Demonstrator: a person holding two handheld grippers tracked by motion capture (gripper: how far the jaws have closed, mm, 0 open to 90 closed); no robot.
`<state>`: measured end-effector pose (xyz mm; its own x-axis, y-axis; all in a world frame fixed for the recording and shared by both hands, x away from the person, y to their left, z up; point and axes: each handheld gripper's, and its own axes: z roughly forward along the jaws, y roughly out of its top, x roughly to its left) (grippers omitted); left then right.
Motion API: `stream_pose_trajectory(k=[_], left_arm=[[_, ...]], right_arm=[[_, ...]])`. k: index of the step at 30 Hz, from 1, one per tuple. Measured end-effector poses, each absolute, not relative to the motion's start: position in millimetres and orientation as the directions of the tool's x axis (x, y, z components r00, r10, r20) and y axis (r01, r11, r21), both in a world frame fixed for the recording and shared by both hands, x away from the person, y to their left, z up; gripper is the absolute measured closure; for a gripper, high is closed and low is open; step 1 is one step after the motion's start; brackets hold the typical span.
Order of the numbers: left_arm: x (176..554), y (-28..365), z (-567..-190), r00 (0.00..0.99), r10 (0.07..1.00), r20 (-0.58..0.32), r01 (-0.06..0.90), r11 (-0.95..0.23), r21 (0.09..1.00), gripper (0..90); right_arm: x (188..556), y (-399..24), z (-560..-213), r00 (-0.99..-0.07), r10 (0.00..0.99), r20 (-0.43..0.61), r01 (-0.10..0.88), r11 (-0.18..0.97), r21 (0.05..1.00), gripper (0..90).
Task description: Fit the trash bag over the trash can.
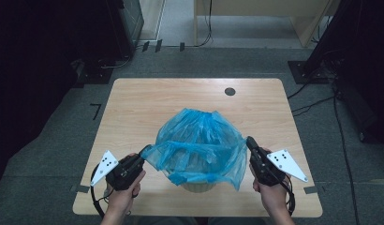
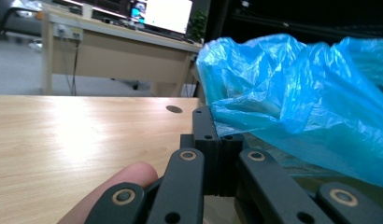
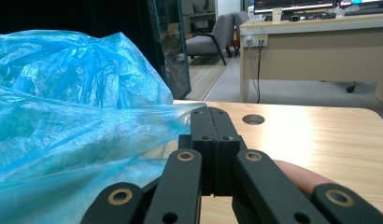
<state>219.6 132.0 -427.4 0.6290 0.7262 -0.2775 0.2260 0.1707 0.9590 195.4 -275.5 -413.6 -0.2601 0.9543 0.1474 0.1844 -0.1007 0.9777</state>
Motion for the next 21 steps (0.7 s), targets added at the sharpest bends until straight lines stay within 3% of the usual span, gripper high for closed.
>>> stream_pose_trajectory(k=[9,10,11,12,21], left_arm=[[220.8,129.6,-451.6,0.607,0.740,-0.289,0.280,0.142,0.950,90.0],[216.5,130.2,-448.2,0.620,0.727,-0.295,0.272,0.153,0.950,89.9],[216.5,130.2,-448.2,0.620,0.727,-0.295,0.272,0.153,0.950,89.8],[212.7,131.3,-445.2,0.628,0.720,-0.295,0.261,0.163,0.952,88.5],[192.8,134.4,-435.8,0.664,0.702,-0.258,0.174,0.191,0.966,71.4]], right_arm=[[210.8,-277.1,-444.4,-0.217,0.957,0.193,0.269,-0.131,0.954,88.7],[209.7,-280.1,-442.7,-0.218,0.953,0.212,0.268,-0.151,0.952,78.0],[209.7,-280.1,-442.7,-0.218,0.953,0.212,0.268,-0.151,0.952,78.0],[206.7,-286.2,-435.3,-0.231,0.938,0.259,0.246,-0.201,0.948,70.9],[181.6,-295.6,-399.1,-0.264,0.932,0.250,0.133,-0.221,0.966,60.2]])
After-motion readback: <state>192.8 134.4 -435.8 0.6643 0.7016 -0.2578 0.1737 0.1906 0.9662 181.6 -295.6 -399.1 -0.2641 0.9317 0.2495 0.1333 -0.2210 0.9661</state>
